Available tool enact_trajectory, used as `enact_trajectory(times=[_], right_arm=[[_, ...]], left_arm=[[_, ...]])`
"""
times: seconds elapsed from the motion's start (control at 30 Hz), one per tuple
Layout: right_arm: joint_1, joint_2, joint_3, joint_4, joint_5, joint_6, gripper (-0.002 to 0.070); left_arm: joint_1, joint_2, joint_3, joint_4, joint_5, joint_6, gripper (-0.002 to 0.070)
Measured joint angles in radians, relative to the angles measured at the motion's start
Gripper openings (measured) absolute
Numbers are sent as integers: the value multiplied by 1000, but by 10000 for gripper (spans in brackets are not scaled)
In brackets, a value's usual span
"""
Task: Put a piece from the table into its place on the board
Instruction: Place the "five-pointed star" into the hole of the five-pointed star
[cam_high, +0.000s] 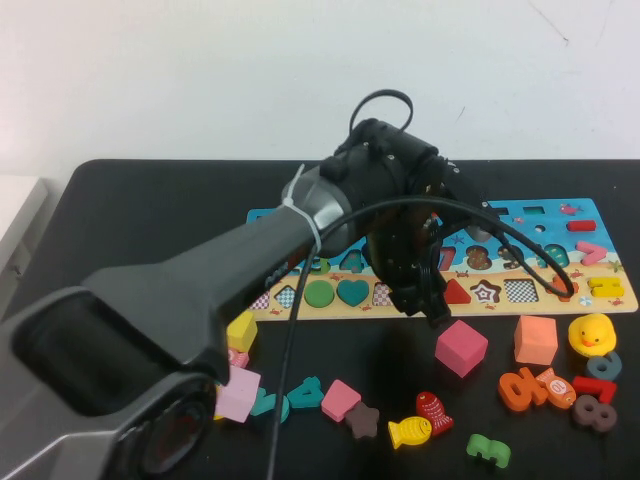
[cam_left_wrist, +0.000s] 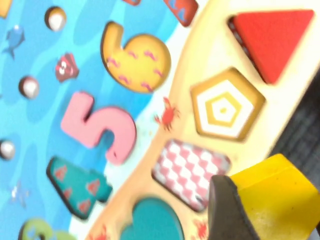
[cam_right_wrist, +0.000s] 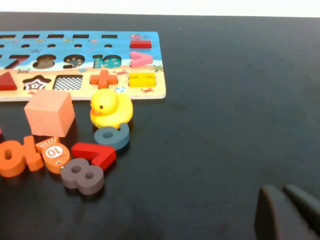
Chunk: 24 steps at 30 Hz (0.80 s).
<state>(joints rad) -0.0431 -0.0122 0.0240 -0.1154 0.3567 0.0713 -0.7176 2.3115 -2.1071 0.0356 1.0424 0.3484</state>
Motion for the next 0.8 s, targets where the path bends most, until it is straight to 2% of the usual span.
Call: enact_trajectory(times=[0.47,0.8], right_arm=[[0,0,0,0,0,0,18],[0,0,0,0,0,0,19]], left_arm=[[20,66,-39,-19,-125,9,321],[20,72,-43,-45,-135,9,321]])
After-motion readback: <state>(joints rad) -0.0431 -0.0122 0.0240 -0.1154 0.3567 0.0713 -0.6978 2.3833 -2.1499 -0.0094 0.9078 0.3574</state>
